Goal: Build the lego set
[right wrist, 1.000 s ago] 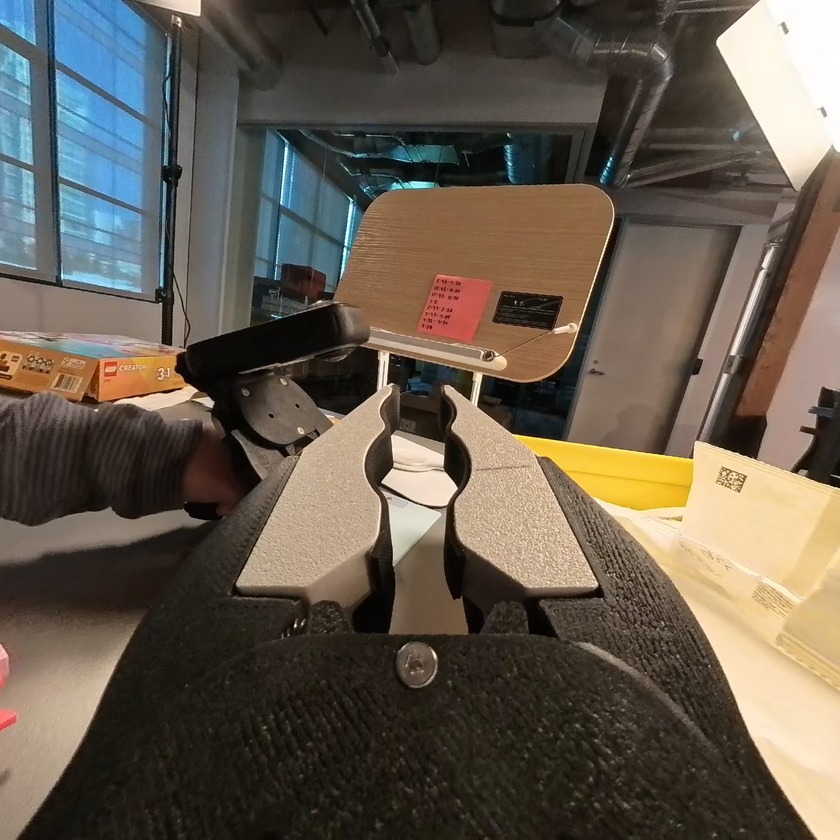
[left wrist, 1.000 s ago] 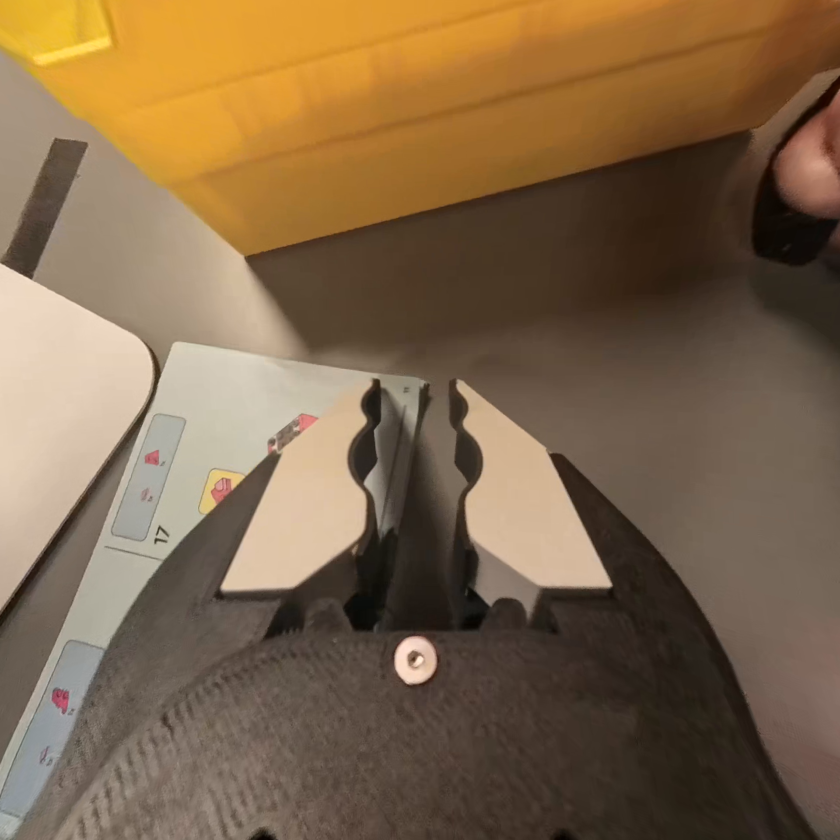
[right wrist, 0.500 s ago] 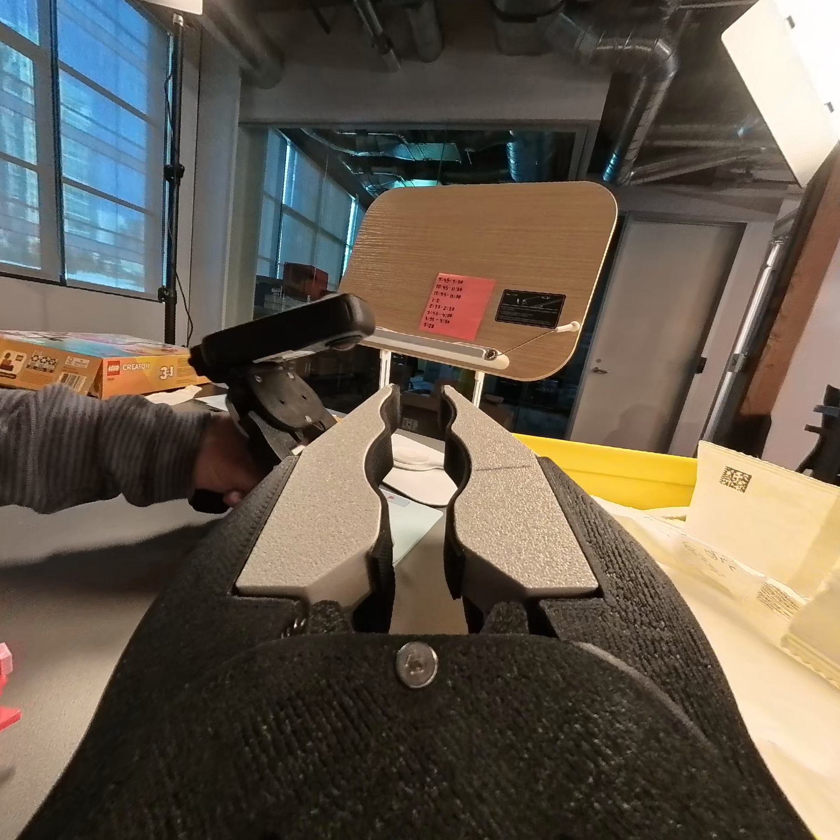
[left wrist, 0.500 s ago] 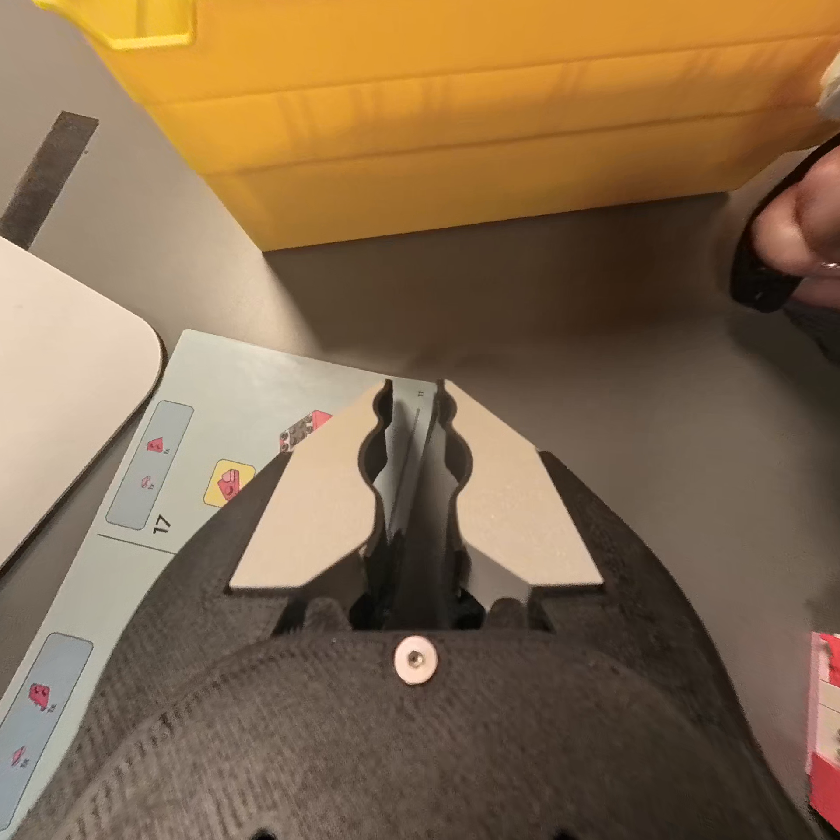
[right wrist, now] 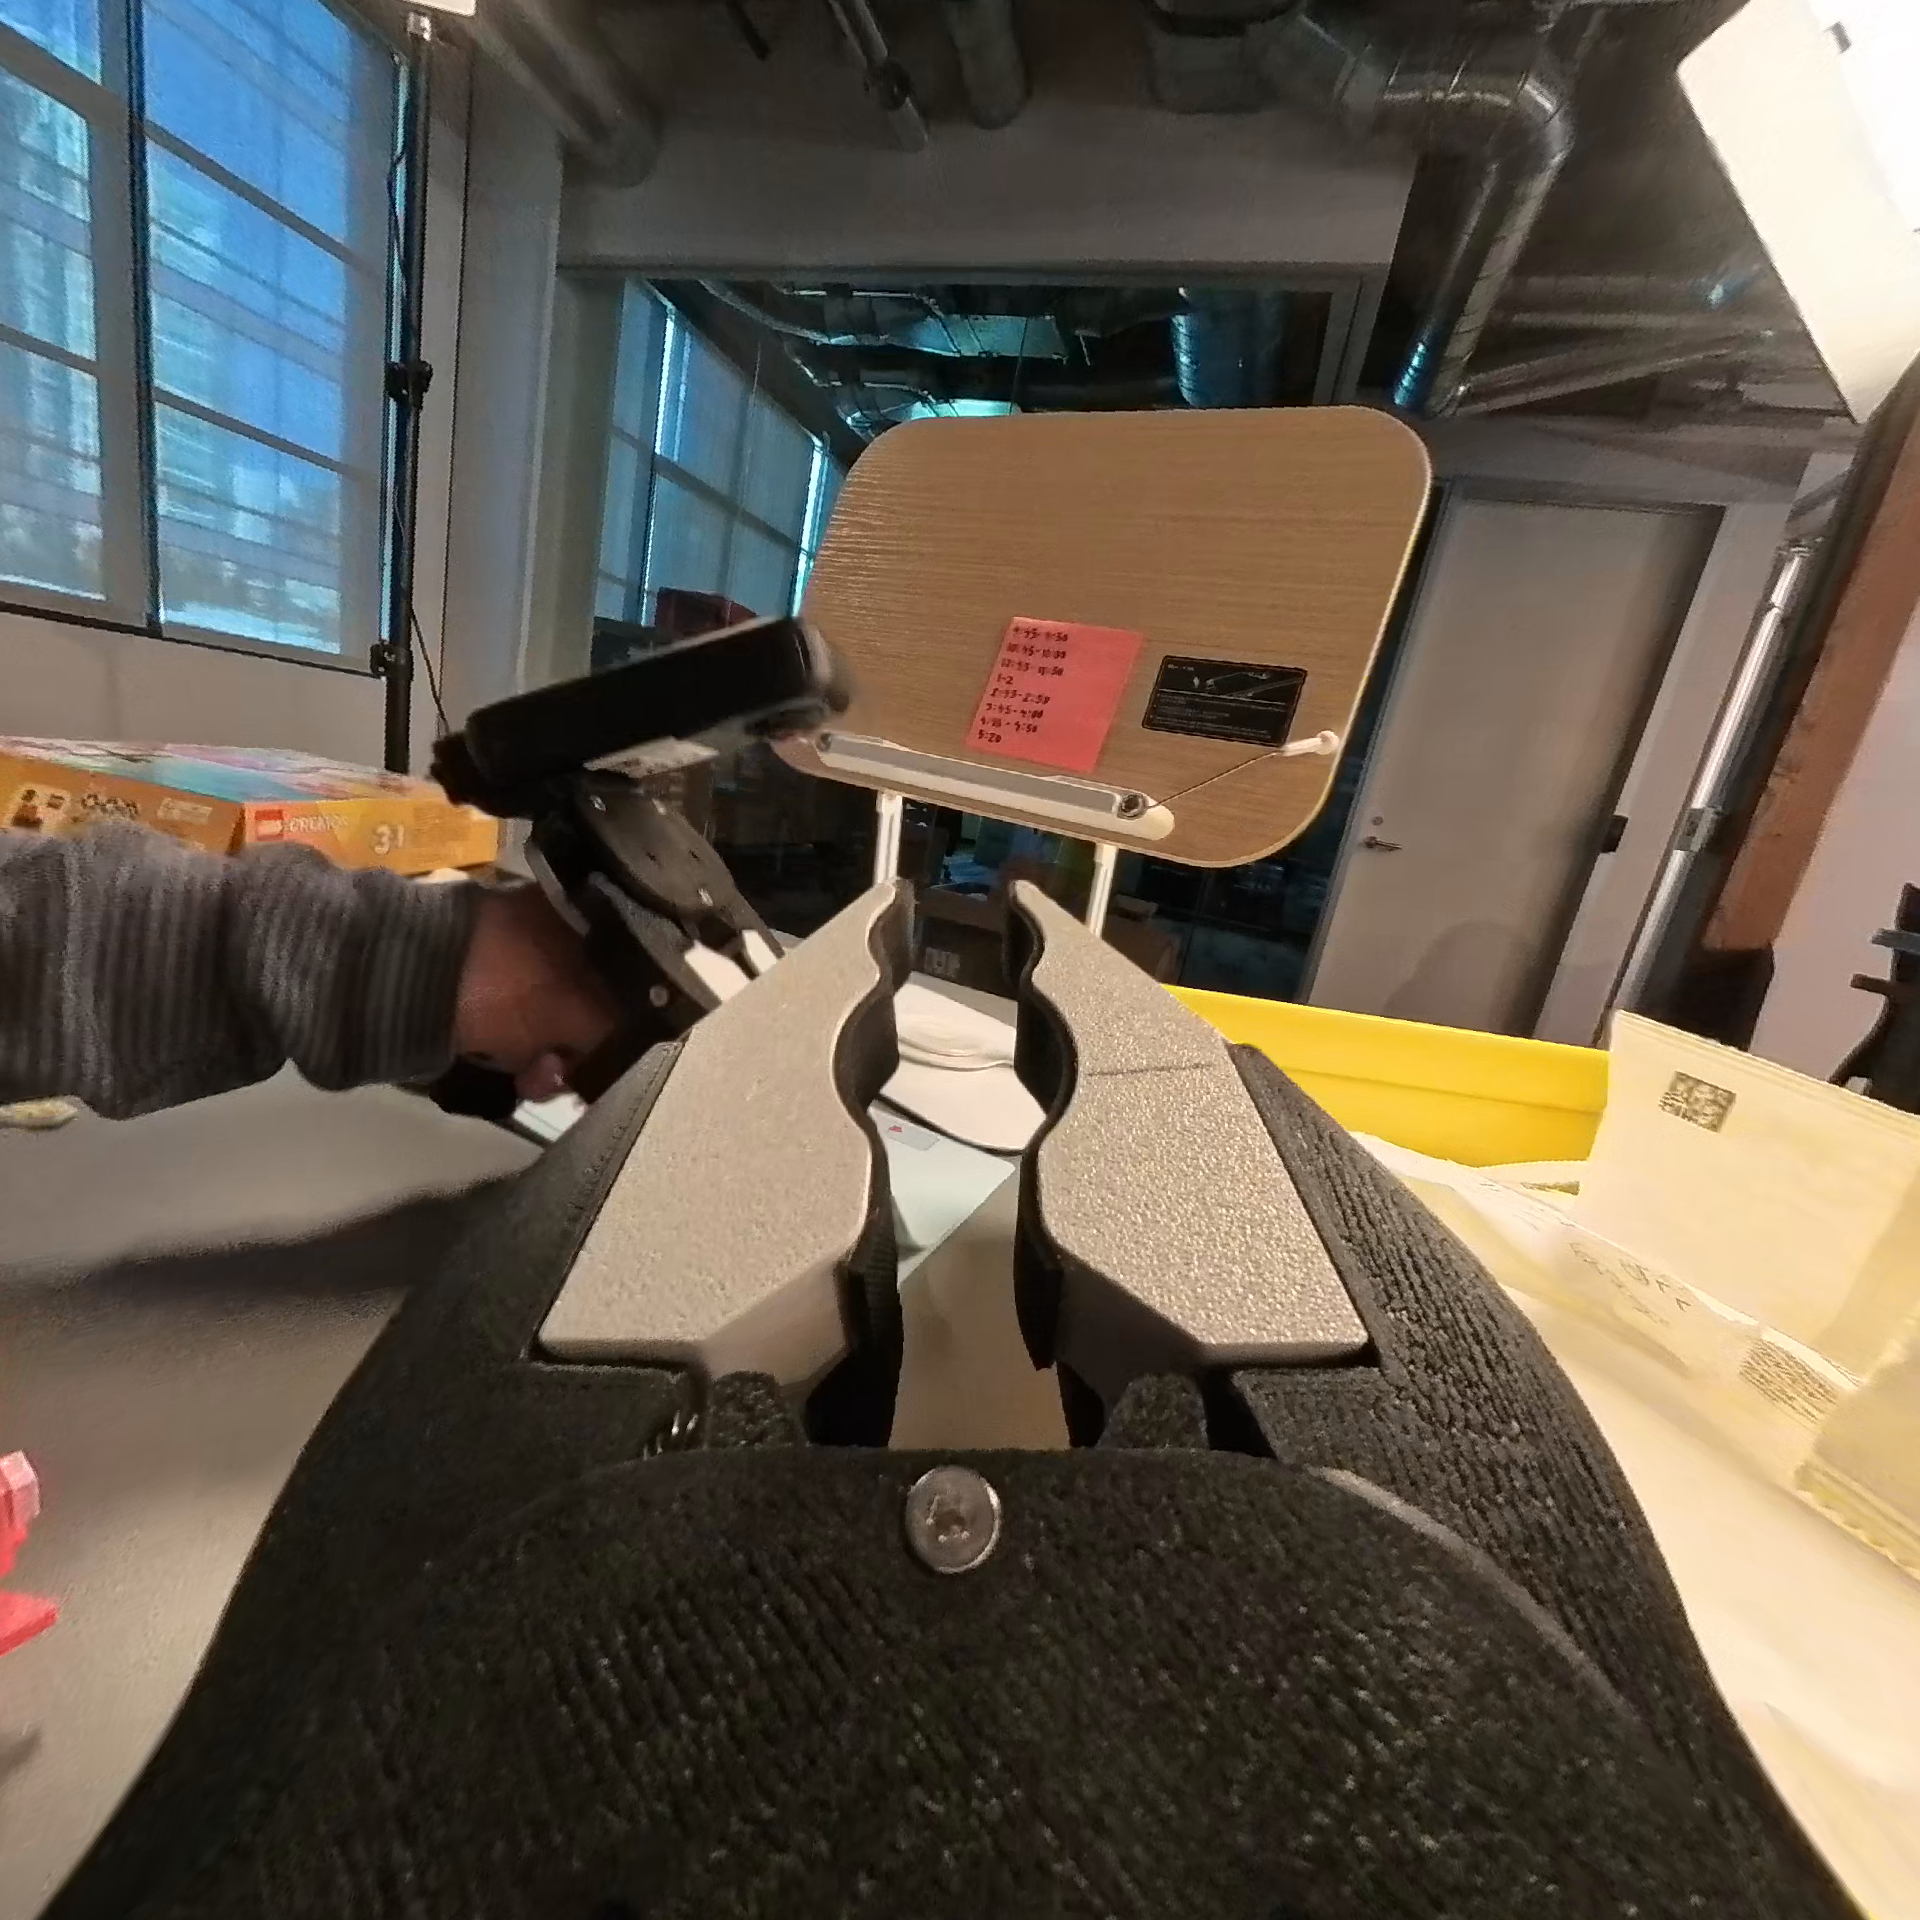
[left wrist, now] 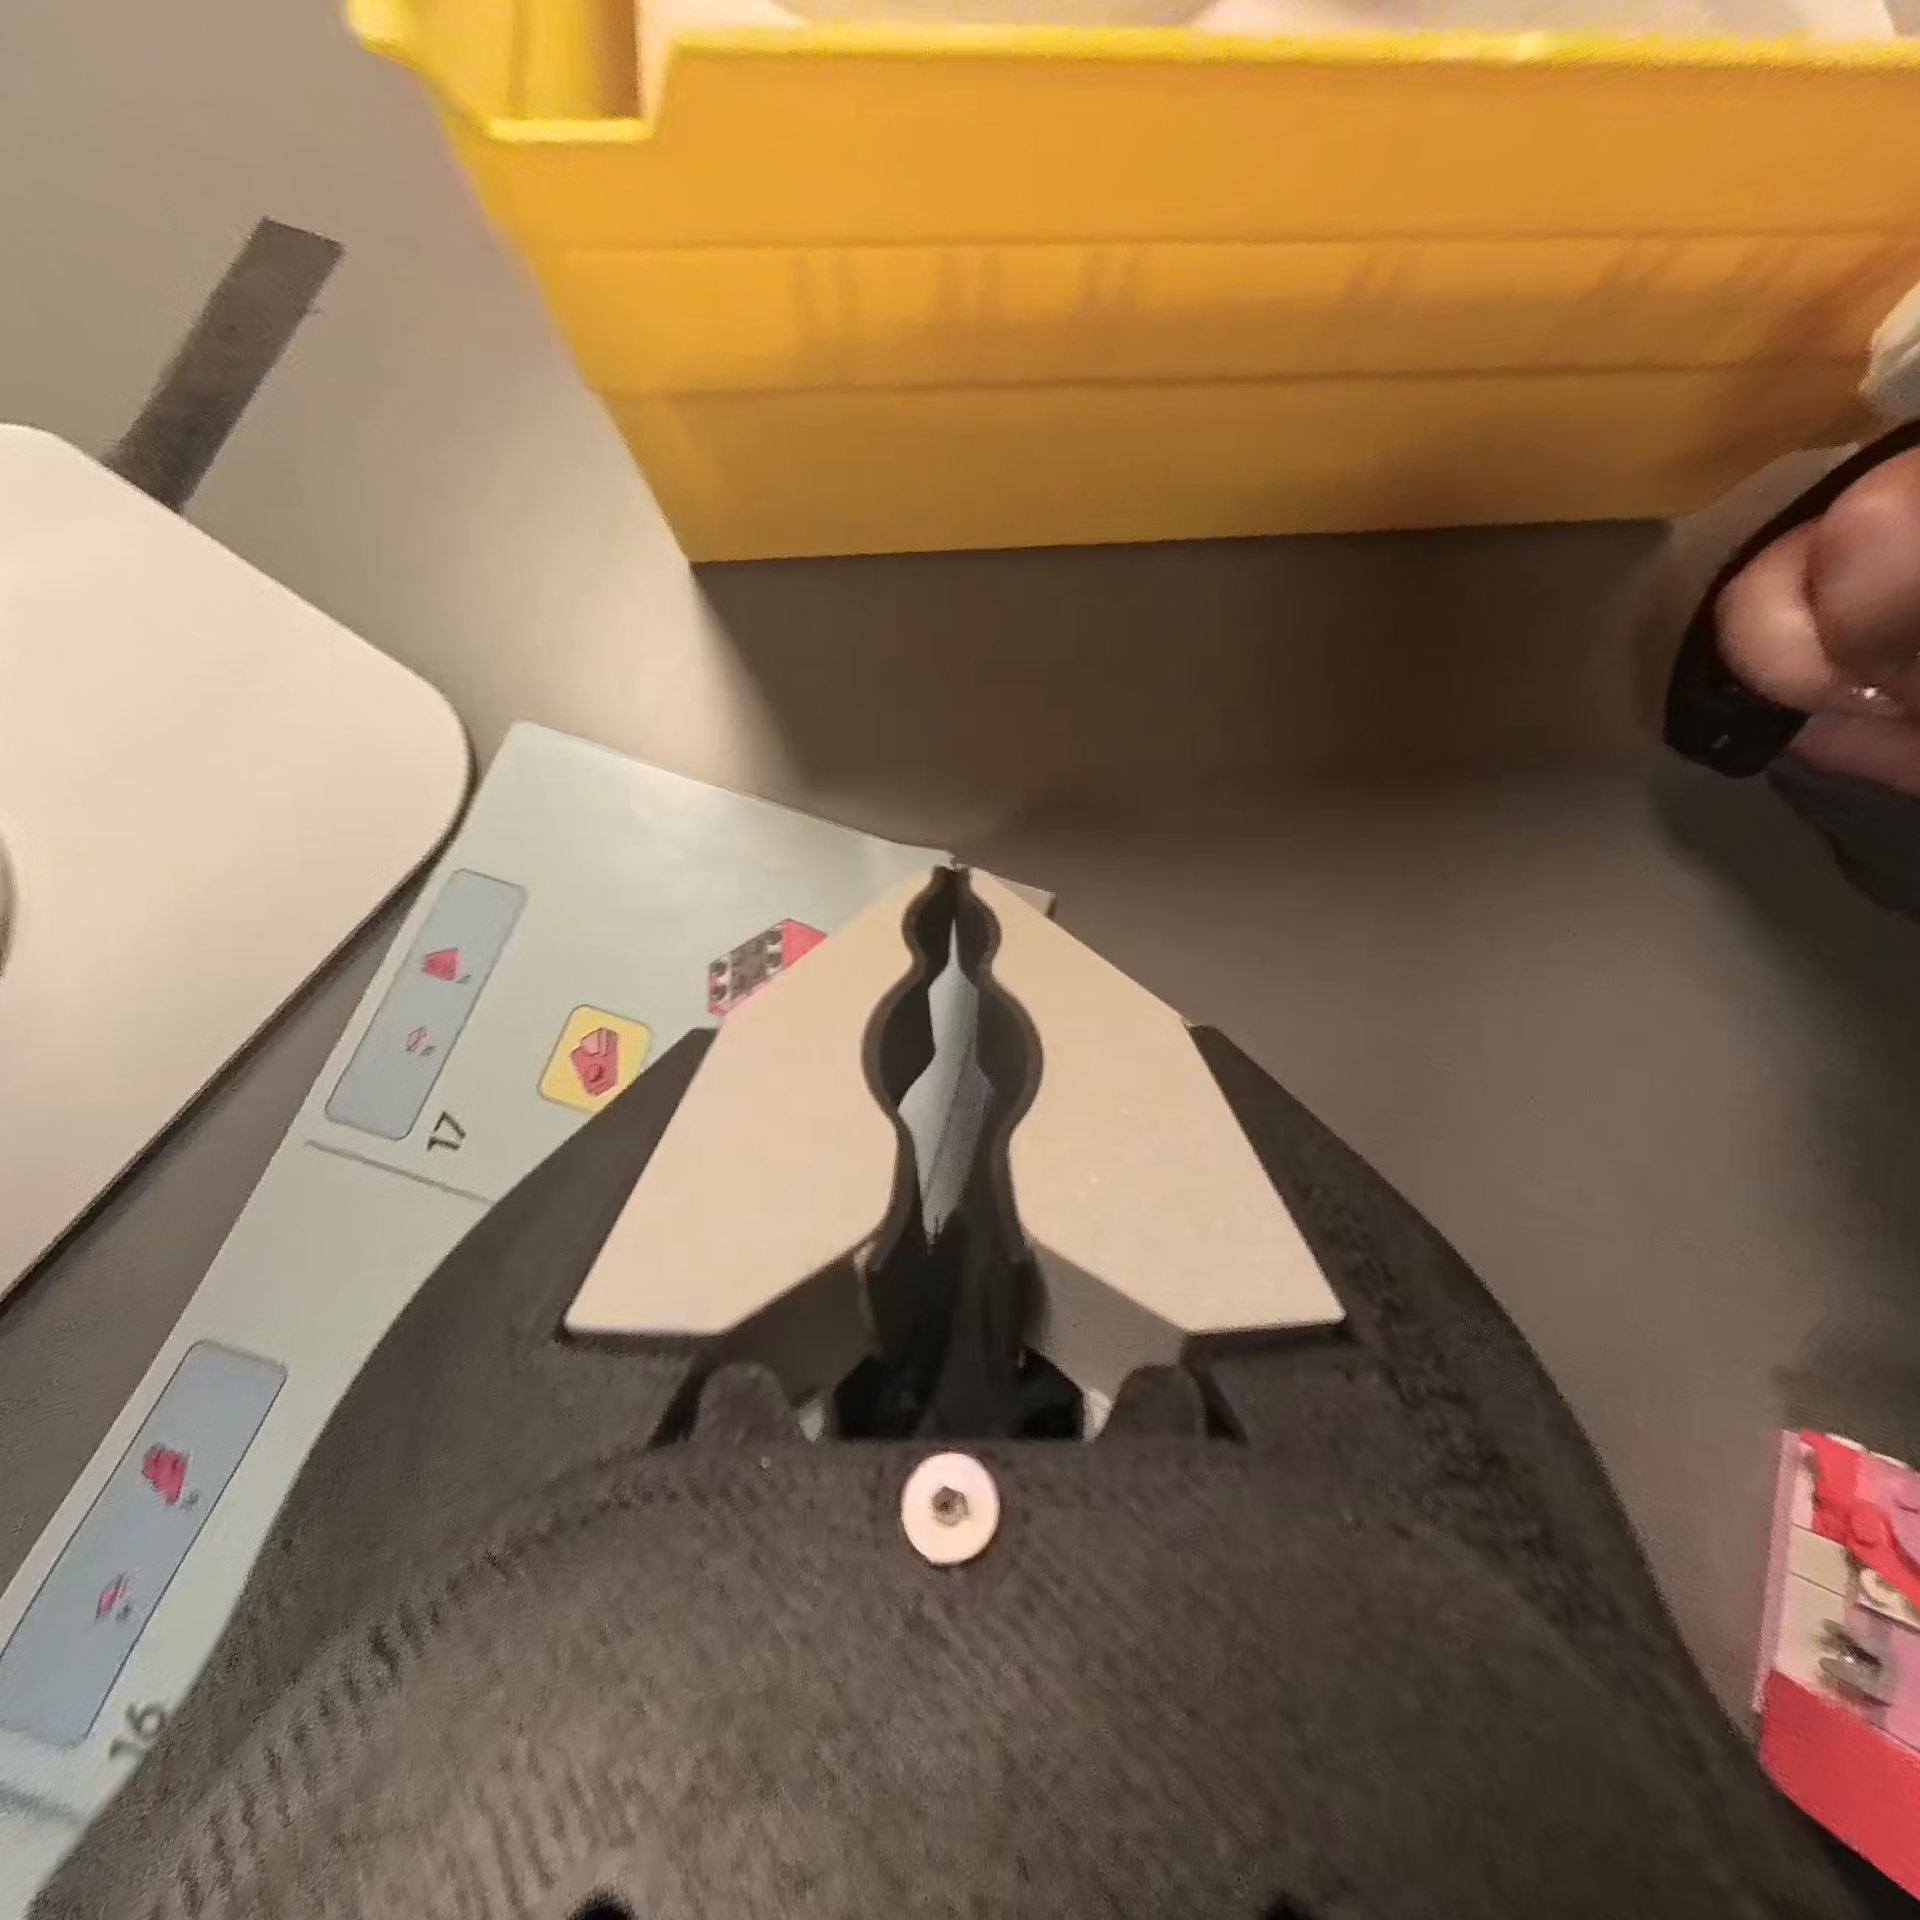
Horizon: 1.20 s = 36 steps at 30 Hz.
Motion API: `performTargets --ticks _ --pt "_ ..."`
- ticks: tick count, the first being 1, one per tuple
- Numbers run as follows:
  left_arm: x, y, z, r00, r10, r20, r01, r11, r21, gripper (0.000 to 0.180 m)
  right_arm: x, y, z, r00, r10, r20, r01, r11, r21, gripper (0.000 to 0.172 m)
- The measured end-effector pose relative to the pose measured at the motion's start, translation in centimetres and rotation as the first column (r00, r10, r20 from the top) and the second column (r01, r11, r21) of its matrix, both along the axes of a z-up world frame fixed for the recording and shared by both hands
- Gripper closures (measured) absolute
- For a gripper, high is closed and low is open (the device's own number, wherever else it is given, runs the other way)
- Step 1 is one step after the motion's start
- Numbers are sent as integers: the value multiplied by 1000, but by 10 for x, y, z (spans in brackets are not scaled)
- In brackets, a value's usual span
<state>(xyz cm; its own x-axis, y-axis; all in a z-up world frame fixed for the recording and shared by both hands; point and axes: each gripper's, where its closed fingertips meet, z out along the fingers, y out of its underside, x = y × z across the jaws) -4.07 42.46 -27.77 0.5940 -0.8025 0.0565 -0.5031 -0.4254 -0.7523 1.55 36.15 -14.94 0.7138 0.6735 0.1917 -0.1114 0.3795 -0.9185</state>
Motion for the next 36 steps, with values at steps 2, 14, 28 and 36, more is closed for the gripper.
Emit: performTargets --ticks 2,14,28,36 --pt "-7 3 12 997 53 54 -54 998 19 180 -3 3 -6 998 -25 53 25 1000 -4 157" --pt "-52 -25 108 786 148 600 -199 980 19 180 -98 45 -77 936 310 167 -145 771 -619 172" --pt "-54 -24 67 772 300 560 -260 954 -153 138 -115 77 -100 948 314 49 -163 613 -773 172" --pt "-63 -15 62 675 355 647 -299 933 -200 141 -113 73 -89 951 305 57 -176 683 -709 172"
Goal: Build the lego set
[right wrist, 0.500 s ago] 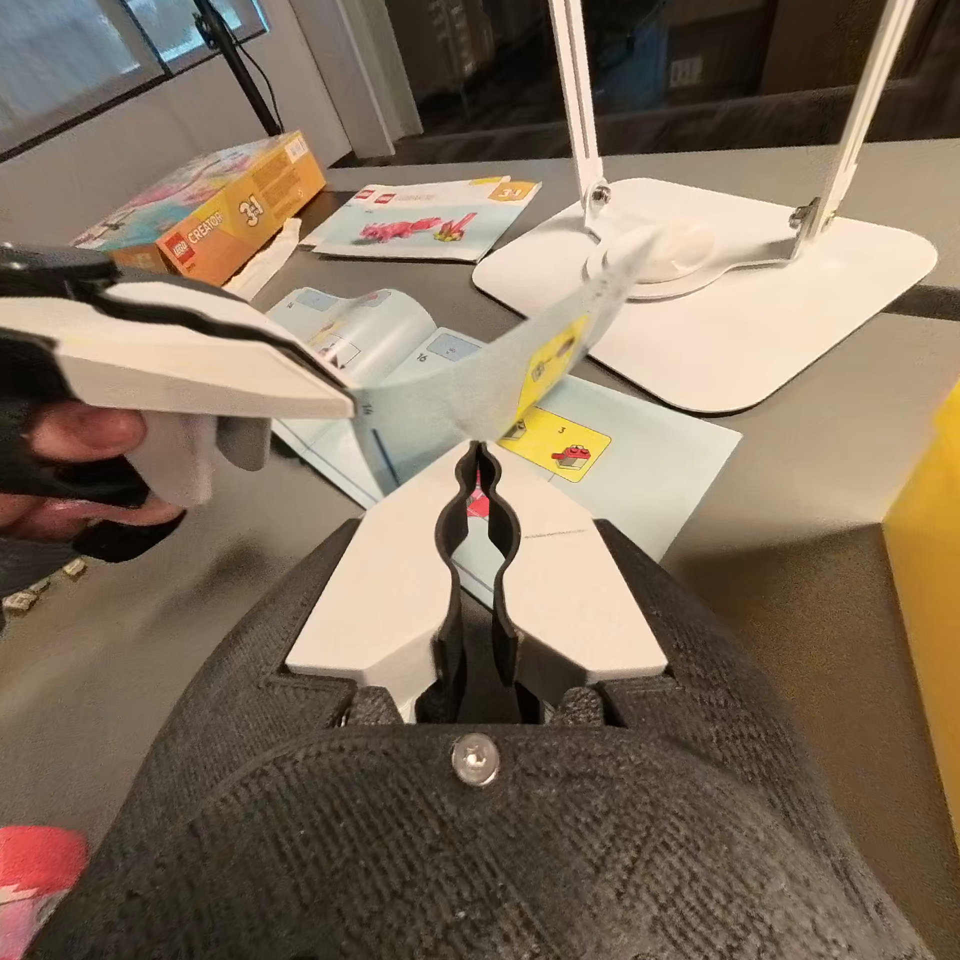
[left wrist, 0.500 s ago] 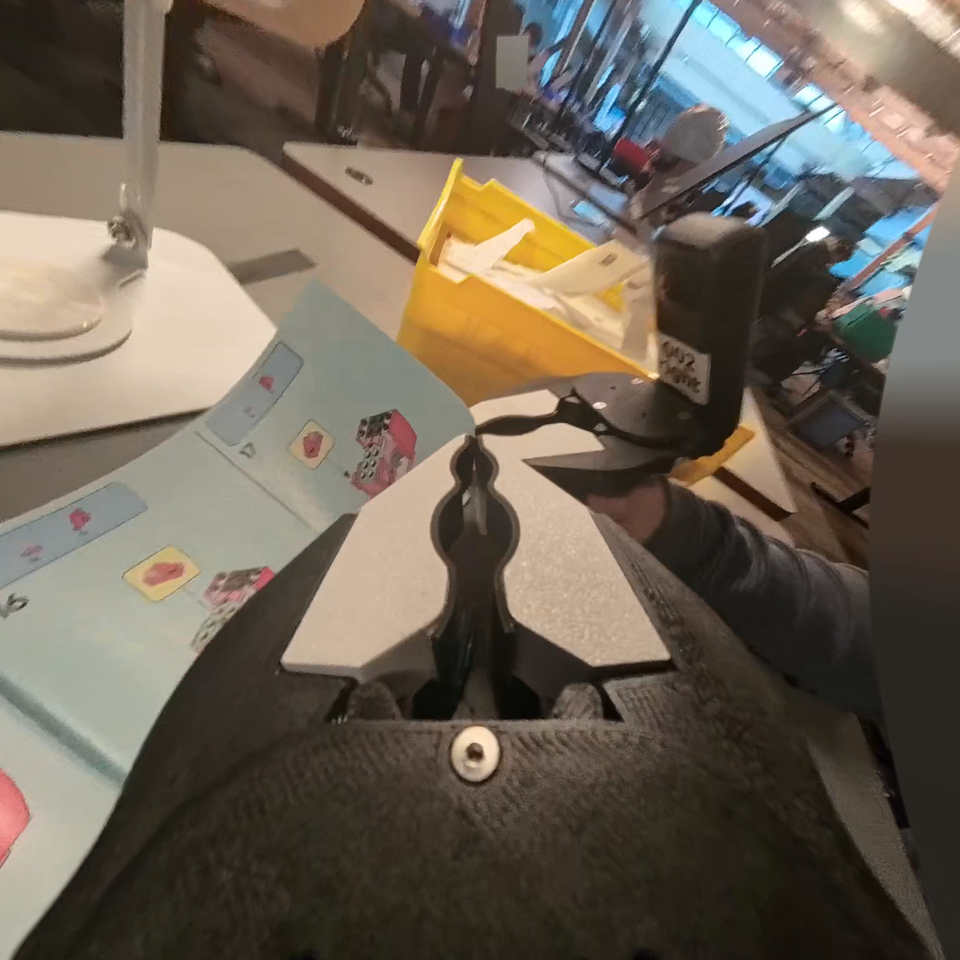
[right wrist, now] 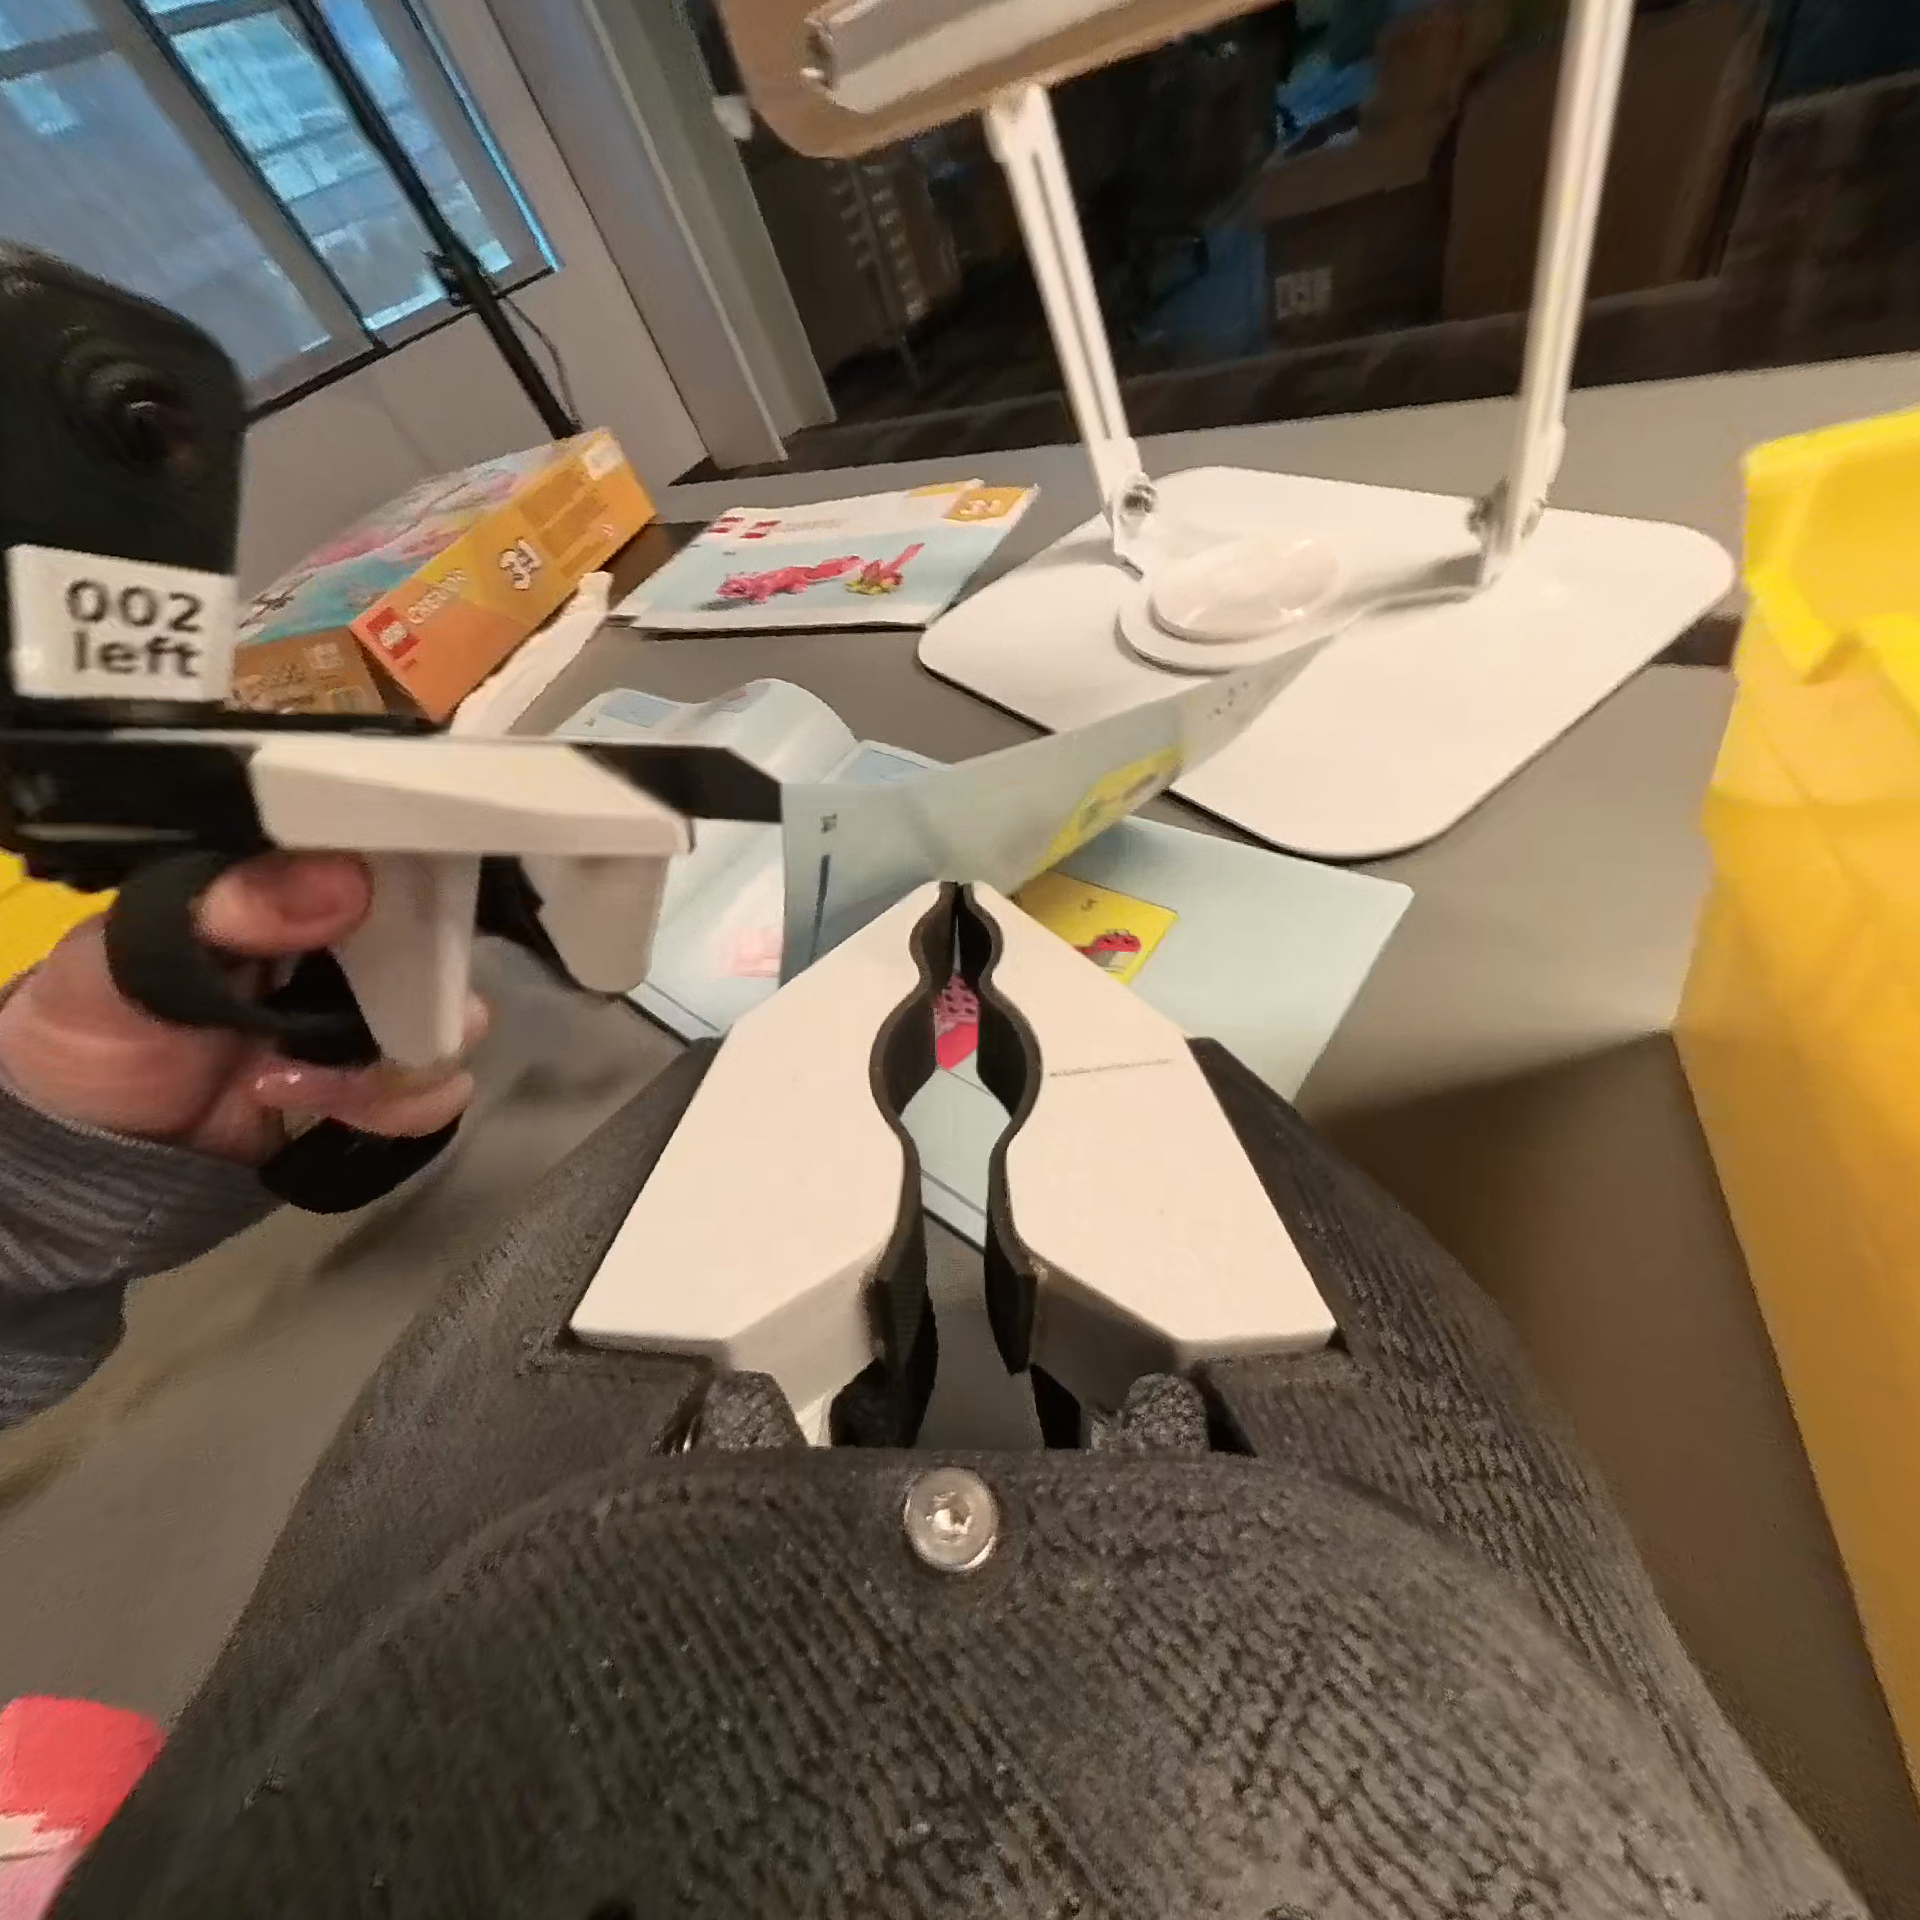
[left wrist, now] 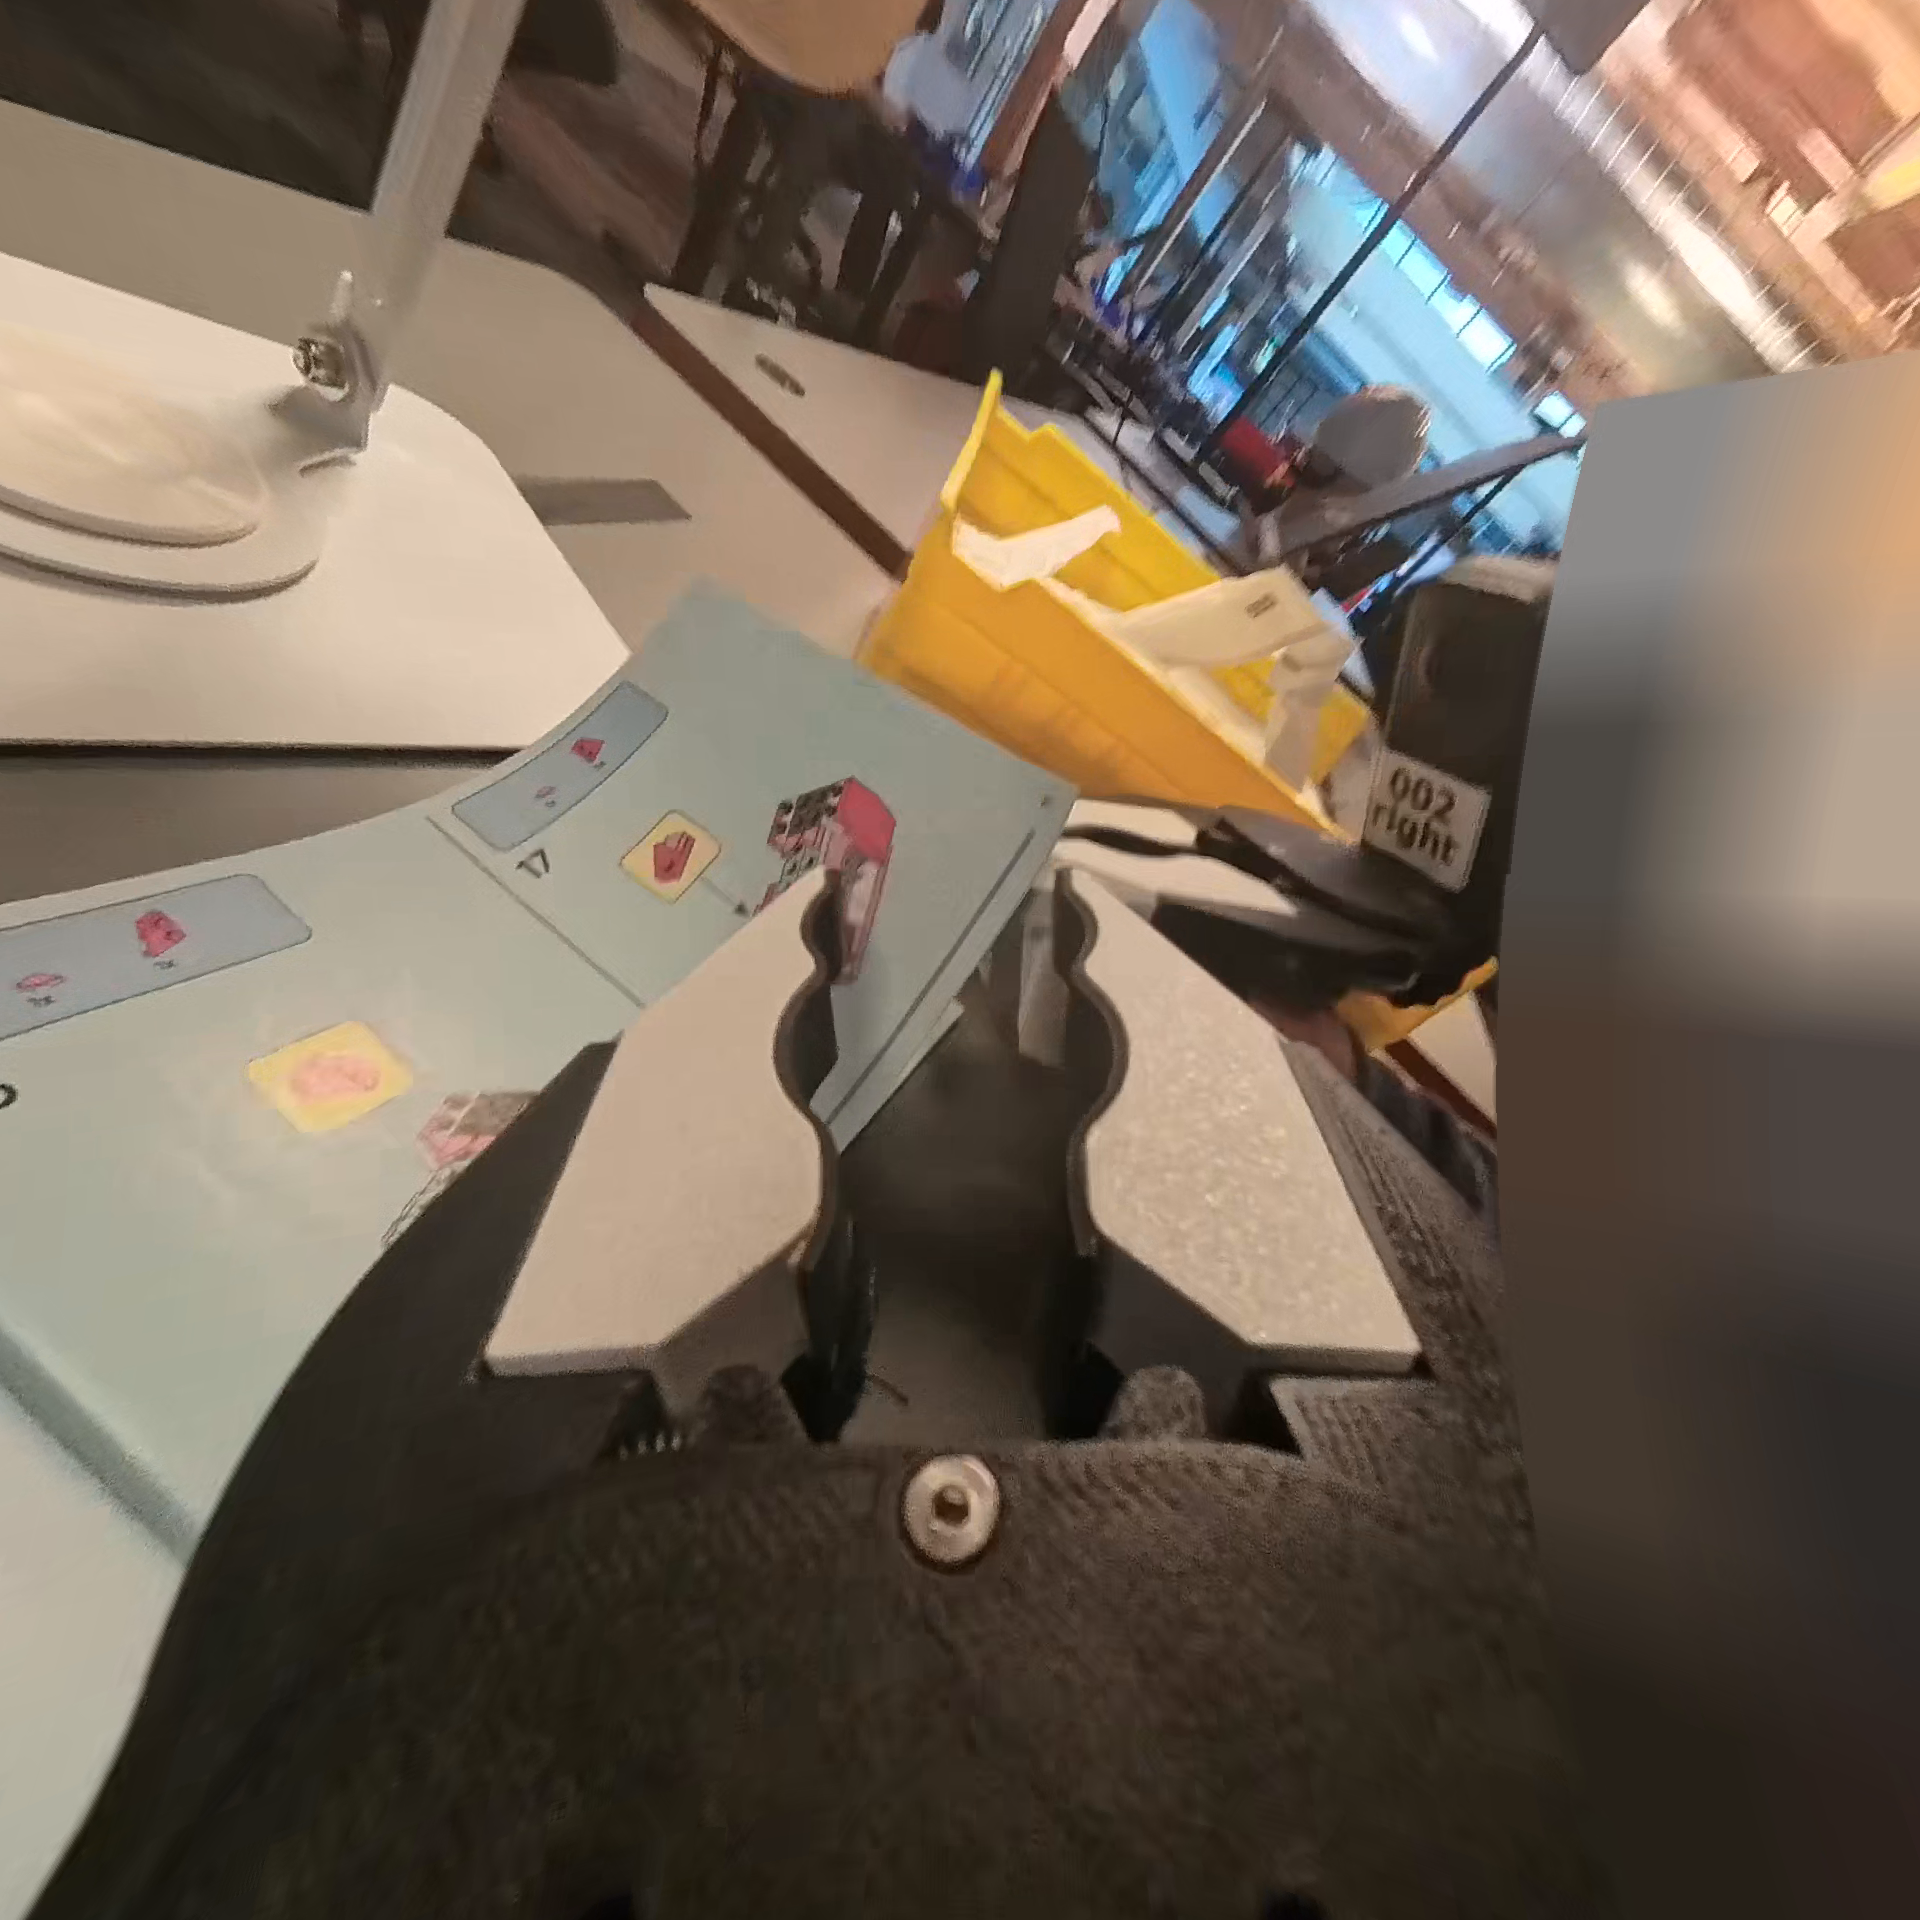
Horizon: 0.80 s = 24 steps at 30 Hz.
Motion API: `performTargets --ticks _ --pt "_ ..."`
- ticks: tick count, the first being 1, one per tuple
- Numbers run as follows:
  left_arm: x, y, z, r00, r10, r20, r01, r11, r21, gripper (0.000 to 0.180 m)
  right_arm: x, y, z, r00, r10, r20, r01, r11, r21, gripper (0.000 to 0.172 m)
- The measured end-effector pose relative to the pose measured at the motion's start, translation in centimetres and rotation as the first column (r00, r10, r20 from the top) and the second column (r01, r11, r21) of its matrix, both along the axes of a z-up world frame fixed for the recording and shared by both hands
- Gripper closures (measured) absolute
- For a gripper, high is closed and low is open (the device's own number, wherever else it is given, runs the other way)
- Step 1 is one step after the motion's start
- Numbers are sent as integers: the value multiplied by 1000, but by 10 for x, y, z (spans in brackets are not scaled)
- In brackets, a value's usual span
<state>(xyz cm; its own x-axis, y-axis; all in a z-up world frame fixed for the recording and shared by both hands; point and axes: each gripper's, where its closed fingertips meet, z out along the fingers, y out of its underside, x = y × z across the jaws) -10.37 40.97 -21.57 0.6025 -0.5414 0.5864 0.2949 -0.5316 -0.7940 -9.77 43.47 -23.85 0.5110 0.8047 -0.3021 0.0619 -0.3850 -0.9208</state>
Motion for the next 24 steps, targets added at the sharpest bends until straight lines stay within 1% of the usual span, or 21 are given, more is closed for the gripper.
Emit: performTargets --ticks 2,4,7,10,15,17,18,19,21,24 --pt "0 0 7 998 -10 65 9 1000 5 144 -3 -7 7 999 40 -1 -40 997 73 172" --pt "0 0 10 993 -29 116 30 1000 -3 149 -5 -11 9 999 48 21 -50 990 130 172" --pt "0 -1 16 979 -56 196 58 998 -5 150 -9 -14 7 996 58 61 -67 985 158 172" --pt "-3 -2 21 970 -66 235 63 998 22 152 -8 -13 7 997 55 57 -63 985 160 172" --pt "-10 2 23 978 -24 209 10 998 69 159 -6 -11 7 998 44 41 -49 989 143 172" --pt "-9 3 22 982 -23 185 8 997 83 161 -6 -11 7 998 40 43 -46 988 145 172" --pt "-8 4 21 985 -19 169 4 996 91 163 -6 -11 7 998 37 45 -43 988 148 172" --pt "-7 5 20 988 -14 151 -1 995 99 169 -5 -10 7 998 29 51 -36 988 151 172" --pt "-4 6 17 993 -7 118 -6 994 110 174 0 -6 1 994 -11 105 -5 989 148 172" --pt "2 6 14 996 -14 85 4 993 116 172 13 -3 -9 979 -76 190 49 989 142 171"
